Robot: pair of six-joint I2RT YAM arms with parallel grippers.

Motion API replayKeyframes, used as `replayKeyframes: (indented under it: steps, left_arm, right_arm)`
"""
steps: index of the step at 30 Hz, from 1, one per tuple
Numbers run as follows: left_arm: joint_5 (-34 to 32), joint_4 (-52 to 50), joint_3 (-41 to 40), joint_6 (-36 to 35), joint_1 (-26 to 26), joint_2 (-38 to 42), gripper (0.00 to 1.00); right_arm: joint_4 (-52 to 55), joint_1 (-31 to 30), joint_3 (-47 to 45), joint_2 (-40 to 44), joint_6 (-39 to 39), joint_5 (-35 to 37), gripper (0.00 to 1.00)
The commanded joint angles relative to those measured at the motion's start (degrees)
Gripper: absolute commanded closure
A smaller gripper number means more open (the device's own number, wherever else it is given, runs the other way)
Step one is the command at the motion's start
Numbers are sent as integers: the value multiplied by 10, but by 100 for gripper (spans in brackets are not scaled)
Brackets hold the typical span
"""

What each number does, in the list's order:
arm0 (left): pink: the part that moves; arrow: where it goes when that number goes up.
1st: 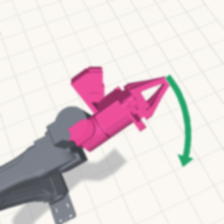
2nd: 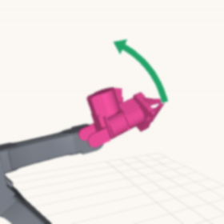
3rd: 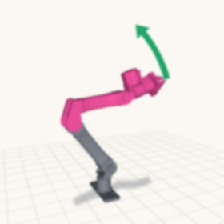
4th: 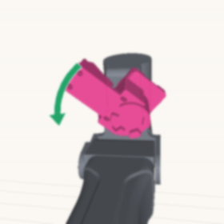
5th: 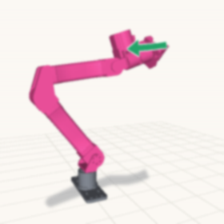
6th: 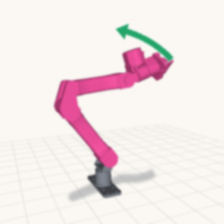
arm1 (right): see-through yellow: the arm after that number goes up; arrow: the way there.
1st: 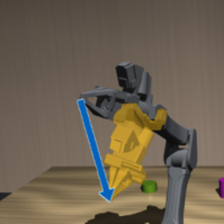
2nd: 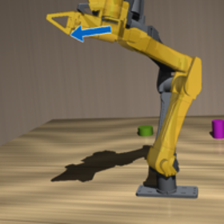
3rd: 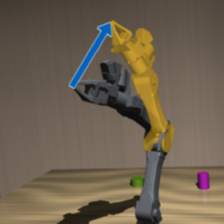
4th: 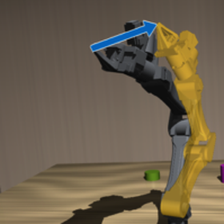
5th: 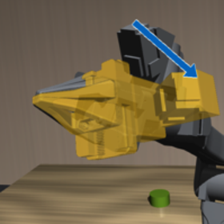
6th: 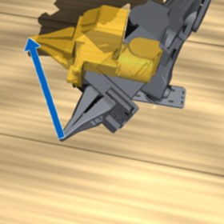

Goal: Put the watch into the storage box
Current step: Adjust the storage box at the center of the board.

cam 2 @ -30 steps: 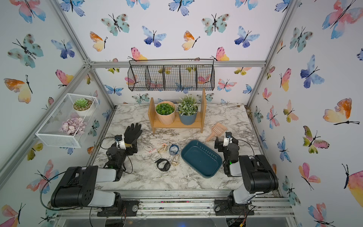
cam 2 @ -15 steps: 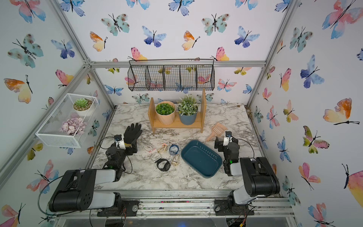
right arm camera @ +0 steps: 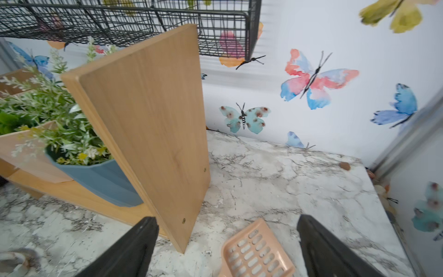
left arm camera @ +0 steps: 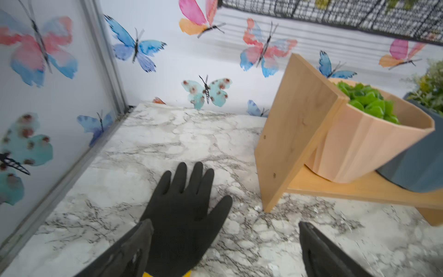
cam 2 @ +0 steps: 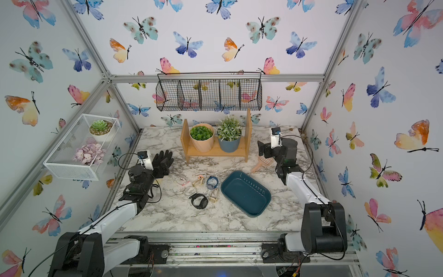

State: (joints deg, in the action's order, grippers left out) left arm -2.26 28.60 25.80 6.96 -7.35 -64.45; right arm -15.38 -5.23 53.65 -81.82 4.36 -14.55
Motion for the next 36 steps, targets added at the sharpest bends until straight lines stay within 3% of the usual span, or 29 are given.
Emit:
replayKeyframes:
  steps: [1, 8, 13, 21, 30, 36]
  left_arm:
    - [2, -67, 6, 16, -24, 5, 1]
    - [-1, -71, -8, 27, -62, 26, 1]
    - [-9, -80, -14, 24, -79, 38, 2]
    - [-7, -80, -18, 25, -82, 38, 1]
    - [-5, -74, -25, 28, -85, 46, 2]
    - [0, -70, -26, 30, -86, 38, 1]
  right_arm:
    - [199, -6, 49, -32, 52, -85, 5]
    - [297, -55, 86, -78, 84, -74, 12]
    - [294, -82, 65, -100, 77, -50, 15]
    - [321, -118, 68, -138, 82, -28, 30]
    - [307, -147, 34, -137, 56, -12, 36]
    - [297, -153, 14, -131, 31, 6, 48]
